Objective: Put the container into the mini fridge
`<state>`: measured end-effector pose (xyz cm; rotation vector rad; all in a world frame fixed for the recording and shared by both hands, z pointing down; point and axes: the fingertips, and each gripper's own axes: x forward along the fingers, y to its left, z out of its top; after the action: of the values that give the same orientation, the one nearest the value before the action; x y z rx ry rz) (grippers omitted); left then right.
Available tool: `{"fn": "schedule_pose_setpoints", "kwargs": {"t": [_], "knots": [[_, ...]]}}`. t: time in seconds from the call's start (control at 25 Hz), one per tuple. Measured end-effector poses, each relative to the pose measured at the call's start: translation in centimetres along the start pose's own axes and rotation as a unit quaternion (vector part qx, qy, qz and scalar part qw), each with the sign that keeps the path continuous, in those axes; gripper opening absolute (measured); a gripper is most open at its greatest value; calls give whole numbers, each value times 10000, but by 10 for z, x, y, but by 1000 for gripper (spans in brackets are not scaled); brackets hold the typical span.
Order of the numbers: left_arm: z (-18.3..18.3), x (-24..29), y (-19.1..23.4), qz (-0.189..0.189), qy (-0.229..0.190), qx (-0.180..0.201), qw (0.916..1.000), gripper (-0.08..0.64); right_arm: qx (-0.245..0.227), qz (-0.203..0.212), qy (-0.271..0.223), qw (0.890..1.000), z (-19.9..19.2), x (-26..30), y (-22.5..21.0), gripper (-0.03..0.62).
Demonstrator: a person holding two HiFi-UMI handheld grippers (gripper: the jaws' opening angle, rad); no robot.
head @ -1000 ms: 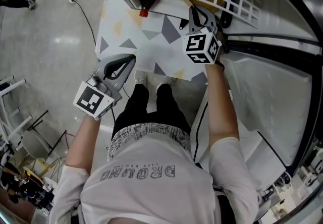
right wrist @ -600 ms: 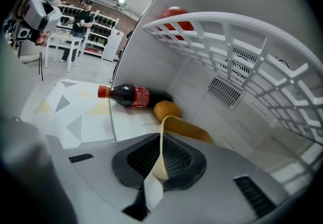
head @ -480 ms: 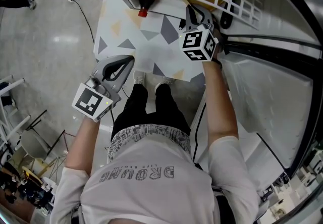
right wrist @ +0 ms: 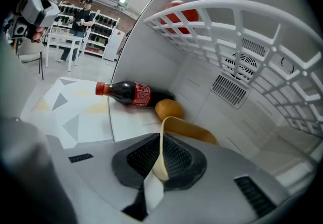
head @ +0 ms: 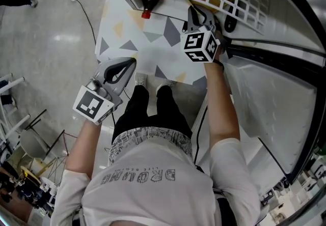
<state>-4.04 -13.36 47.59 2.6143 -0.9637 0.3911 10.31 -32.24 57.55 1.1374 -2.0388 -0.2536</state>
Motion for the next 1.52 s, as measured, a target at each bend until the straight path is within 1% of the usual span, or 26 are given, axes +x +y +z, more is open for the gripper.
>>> {"fn": "schedule_pose_setpoints", "kwargs": {"t": [0.2,0.36,0.48,0.64,0.76,1.0,1.2,1.28,1.4,1.52], "knots": [[-3,-1,-1,-22,68,72,9999,8,-44,28,28,10000,1,3,2,20],[1,-2,0,-17,16,49,10000,8,-31,70,71,9999,0,3,5,26],[2,-4,2,-33,37,108,9999,8,-19,71,67,10000,1,3,4,28],[8,-7,4,-48,-3,166,9999,8,42,55,44,10000,6,-1,2,55],[14,-10,6,-70,-45,217,9997,8,80,47,16,10000,11,-7,1,57],[29,-16,7,-145,-148,321,9993,8,229,2,-29,9997,20,-31,6,54],[49,-18,10,-230,-330,456,9982,8,333,-47,-146,9993,31,-57,7,51],[57,-21,11,-245,-400,503,9976,8,437,-65,-220,9988,38,-70,6,51],[67,-27,12,-278,-469,573,9969,8,640,-205,-398,9969,52,-93,1,34],[76,-31,11,-352,-584,632,9957,8,852,-305,-605,9941,66,-113,-3,32]]}}
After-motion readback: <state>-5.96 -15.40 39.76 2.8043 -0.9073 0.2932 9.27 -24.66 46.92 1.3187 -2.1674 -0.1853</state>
